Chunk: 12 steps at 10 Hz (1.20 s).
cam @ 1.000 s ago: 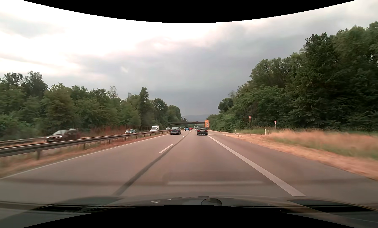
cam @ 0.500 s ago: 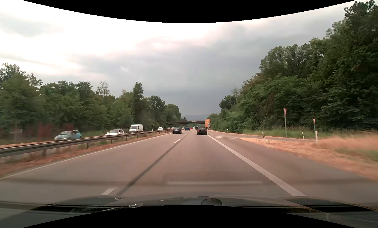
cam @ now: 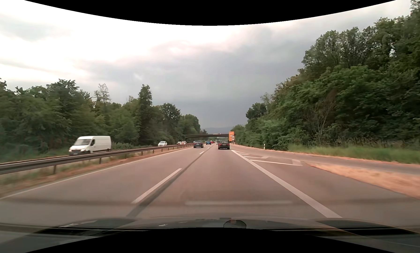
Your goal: Follow the waypoints while adhering to traffic rules and regulations
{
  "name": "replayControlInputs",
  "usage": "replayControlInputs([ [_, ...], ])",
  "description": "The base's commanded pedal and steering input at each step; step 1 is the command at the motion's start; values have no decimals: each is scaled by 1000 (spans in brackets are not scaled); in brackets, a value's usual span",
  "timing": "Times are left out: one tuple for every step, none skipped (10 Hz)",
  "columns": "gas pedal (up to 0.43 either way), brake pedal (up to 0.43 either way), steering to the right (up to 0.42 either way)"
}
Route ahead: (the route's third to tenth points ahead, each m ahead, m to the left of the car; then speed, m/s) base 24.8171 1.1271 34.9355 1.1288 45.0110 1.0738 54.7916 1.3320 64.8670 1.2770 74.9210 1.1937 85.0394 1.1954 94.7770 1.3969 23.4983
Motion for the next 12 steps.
replayControlInputs([
  [150, 0, -2],
  [150, 0, -2],
  [157, 0, -1],
  [169, 0, -1],
  [197, 0, -1],
  [197, 0, -2],
  [209, 0, -1],
  [209, 0, -1],
  [209, 0, -1],
  [209, 0, -1],
  [209, 0, -1],
  [189, 0, -1],
])
